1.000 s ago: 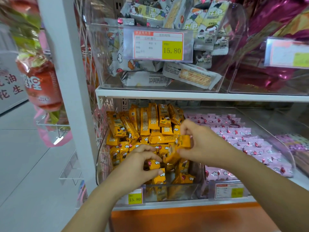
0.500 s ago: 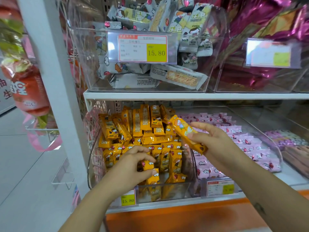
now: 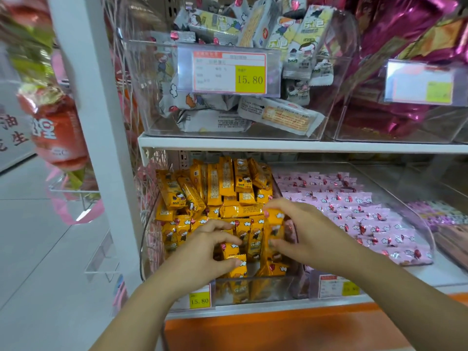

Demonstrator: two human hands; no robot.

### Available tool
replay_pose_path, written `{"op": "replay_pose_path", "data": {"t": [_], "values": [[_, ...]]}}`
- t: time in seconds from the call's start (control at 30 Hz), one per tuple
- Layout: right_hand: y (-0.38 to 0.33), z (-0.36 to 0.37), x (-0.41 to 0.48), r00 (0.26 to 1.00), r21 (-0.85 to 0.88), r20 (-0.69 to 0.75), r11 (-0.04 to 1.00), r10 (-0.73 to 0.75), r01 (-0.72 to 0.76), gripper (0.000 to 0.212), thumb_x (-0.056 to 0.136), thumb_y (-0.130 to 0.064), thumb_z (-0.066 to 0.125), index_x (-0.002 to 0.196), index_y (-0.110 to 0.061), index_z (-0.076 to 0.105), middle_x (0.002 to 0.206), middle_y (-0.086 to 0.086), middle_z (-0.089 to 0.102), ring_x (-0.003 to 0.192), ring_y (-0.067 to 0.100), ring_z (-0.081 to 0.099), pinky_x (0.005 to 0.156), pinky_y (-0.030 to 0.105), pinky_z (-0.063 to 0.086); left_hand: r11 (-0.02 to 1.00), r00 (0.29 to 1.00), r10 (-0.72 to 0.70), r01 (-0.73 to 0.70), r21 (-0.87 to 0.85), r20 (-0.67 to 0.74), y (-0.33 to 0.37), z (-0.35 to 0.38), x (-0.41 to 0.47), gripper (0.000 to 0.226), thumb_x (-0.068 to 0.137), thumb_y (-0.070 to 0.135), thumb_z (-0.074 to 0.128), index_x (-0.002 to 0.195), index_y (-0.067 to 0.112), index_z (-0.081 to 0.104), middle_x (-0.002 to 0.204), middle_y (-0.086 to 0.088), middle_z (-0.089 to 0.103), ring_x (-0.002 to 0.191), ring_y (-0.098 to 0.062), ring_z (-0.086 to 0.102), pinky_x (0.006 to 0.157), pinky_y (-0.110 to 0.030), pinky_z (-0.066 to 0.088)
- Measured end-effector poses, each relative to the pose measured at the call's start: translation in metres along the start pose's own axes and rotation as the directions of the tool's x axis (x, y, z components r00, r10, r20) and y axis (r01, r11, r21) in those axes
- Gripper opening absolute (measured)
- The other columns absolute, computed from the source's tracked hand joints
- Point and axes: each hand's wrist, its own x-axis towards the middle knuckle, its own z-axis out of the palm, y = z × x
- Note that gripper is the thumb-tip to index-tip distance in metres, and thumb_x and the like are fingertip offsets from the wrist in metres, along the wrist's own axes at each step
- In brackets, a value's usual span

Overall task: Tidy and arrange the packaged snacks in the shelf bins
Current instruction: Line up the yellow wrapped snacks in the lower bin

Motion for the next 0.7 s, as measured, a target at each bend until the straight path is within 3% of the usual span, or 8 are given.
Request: {"op": "replay_pose_path", "data": {"t": [0.07,0.17,0.4,0.5,0.57,0.63,0.7], "values": [[0.007,0.004,0.0,0.999,-0.166,0.03,0.985,-0.036,0.041,0.044,0.087,-0.038,0.063,0.127,-0.037,0.045,0.124,-0.013,0.056,0.122,0.008,0.045,0.117,0.03,0.008,1.0,1.0,-0.003,0.003,-0.009,0.001,0.001,0.0,0.0,0.03,0.082,0.036,0.072,0.108,0.044,0.06,0.132,0.025,0.032,0.125,0.002,0.034,0.107,-0.026,0.032],[0.014,0.007,0.0,0.996,-0.314,0.086,0.948,-0.033,0.058,0.041,0.087,-0.047,0.06,0.126,-0.04,0.05,0.129,-0.015,0.053,0.13,0.004,0.034,0.114,0.031,-0.014,1.0,1.0,-0.007,0.007,-0.019,-0.007,0.001,0.001,0.0,0.03,0.081,0.037,0.072,0.108,0.044,0.059,0.133,0.023,0.028,0.124,0.003,0.033,0.106,-0.028,0.034],[0.009,0.02,0.005,0.964,-0.533,0.264,0.826,-0.041,0.181,0.037,0.093,-0.034,0.055,0.13,-0.033,0.055,0.126,-0.007,0.058,0.133,0.016,0.032,0.112,0.053,-0.013,1.0,1.0,0.007,-0.007,0.004,-0.02,0.001,0.006,0.002,0.042,0.081,0.038,0.072,0.116,0.049,0.05,0.127,0.027,0.035,0.125,0.0,0.034,0.106,-0.027,0.035],[0.018,0.025,0.005,0.974,-0.51,0.151,0.831,-0.171,0.225,0.034,0.074,-0.033,0.078,0.108,-0.03,0.071,0.094,-0.006,0.068,0.103,0.02,0.062,0.107,0.063,0.012,1.0,1.0,0.004,-0.003,0.013,-0.031,0.0,0.004,0.002,0.052,0.081,0.04,0.072,0.125,0.047,0.045,0.127,0.027,0.034,0.126,-0.001,0.034,0.105,-0.028,0.037],[0.015,0.017,0.002,0.979,-0.45,0.067,0.87,-0.193,0.202,0.018,0.077,-0.043,0.07,0.092,-0.033,0.071,0.081,-0.014,0.065,0.092,0.013,0.063,0.106,0.063,0.024,1.0,0.999,-0.008,0.009,0.023,-0.034,0.0,0.004,0.002,0.057,0.081,0.041,0.071,0.131,0.043,0.044,0.128,0.025,0.033,0.126,-0.002,0.033,0.105,-0.029,0.037],[0.005,0.01,-0.003,0.986,-0.427,0.139,0.892,-0.096,0.147,0.03,0.085,-0.056,0.048,0.09,-0.034,0.068,0.084,-0.018,0.062,0.105,0.006,0.052,0.116,0.056,0.004,0.999,0.999,-0.018,0.019,0.038,-0.04,-0.001,0.004,0.002,0.059,0.081,0.043,0.071,0.134,0.04,0.044,0.13,0.022,0.032,0.126,-0.003,0.031,0.106,-0.029,0.037],[0.002,0.01,-0.009,0.968,-0.471,0.244,0.866,-0.054,0.167,0.038,0.087,-0.061,0.044,0.101,-0.033,0.066,0.094,-0.017,0.061,0.115,0.006,0.041,0.116,0.047,-0.014,0.997,0.999,-0.019,0.022,0.074,-0.042,-0.001,0.005,0.002,0.058,0.081,0.046,0.069,0.134,0.04,0.046,0.132,0.02,0.031,0.126,-0.003,0.025,0.106,-0.029,0.035]]}}
